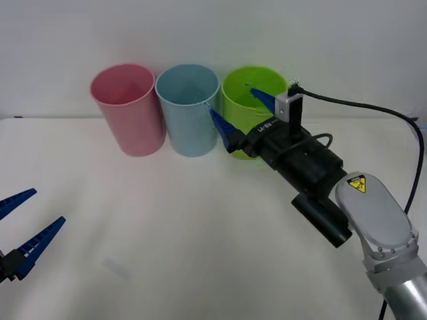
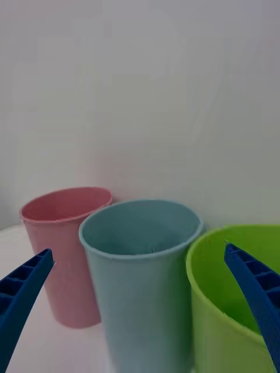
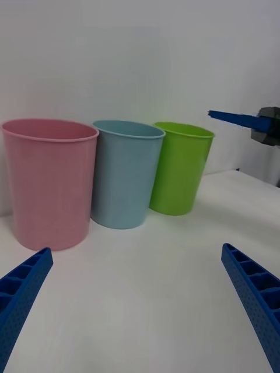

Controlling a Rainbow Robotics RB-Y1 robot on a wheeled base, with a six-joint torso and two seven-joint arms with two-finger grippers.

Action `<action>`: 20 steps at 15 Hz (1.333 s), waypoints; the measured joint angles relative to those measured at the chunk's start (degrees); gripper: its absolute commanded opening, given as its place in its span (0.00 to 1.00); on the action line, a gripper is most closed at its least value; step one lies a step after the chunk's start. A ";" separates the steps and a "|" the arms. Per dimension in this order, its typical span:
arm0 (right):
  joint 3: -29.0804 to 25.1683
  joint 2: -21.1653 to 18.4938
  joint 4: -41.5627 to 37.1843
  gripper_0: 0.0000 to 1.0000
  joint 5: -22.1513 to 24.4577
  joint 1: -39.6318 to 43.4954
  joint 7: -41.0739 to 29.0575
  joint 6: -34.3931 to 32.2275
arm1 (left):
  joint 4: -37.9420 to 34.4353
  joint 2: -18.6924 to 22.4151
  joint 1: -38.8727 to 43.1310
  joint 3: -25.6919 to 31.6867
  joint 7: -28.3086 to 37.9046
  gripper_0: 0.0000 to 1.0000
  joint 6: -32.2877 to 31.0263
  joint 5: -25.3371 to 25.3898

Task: Grasp the object on the table and drop it into the matching bin: aluminum can to the light blue bin, PET bottle to the pink bin.

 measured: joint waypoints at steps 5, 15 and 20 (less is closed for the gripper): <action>-6.63 -4.12 -6.10 1.00 -2.39 10.63 2.40 -8.92 | 0.00 0.00 0.00 0.00 0.00 1.00 0.00 0.00; -23.48 -4.13 -7.48 1.00 -10.41 25.34 15.62 -31.54 | 0.00 0.00 0.00 0.00 0.00 1.00 0.00 0.00; -30.47 -4.08 -7.48 1.00 -13.03 30.64 16.61 -41.14 | 0.00 0.00 0.01 0.00 0.00 1.00 0.00 0.00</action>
